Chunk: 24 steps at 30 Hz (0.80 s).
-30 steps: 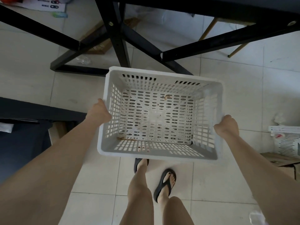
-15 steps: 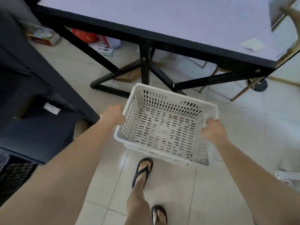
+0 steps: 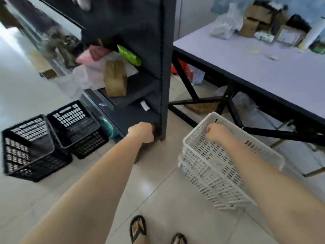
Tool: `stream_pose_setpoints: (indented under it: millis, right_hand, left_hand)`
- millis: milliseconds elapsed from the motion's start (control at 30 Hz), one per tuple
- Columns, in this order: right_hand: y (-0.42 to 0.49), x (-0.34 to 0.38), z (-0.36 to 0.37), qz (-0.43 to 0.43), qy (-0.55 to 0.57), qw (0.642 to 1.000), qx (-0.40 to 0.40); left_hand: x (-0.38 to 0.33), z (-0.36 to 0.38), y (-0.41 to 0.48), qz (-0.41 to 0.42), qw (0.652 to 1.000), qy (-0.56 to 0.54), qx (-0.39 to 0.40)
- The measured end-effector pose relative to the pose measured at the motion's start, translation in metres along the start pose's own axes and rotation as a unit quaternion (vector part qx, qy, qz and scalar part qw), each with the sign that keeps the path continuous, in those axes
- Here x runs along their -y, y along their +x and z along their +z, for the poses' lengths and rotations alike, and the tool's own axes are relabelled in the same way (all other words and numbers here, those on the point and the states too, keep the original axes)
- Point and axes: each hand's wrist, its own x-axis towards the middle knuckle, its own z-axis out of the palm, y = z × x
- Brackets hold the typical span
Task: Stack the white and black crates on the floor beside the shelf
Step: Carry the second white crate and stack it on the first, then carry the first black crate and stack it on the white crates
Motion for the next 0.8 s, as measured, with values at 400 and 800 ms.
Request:
stream_pose_setpoints:
  millis: [400,800]
  right_hand:
    - [-0.089,0.382,-0.004,-0.218,-0.048,0.971,0.083]
    - [-0.172,0.725,0.033,-0.378,-0.138,0.913,0.071]
  left_hand:
    - [0.328,-0.019,-0.14,-0.141,0.99,-0.023,-0.012]
    - [0.588,-0.007,-0.228,-0.258,0.957,-0.126,-0.05]
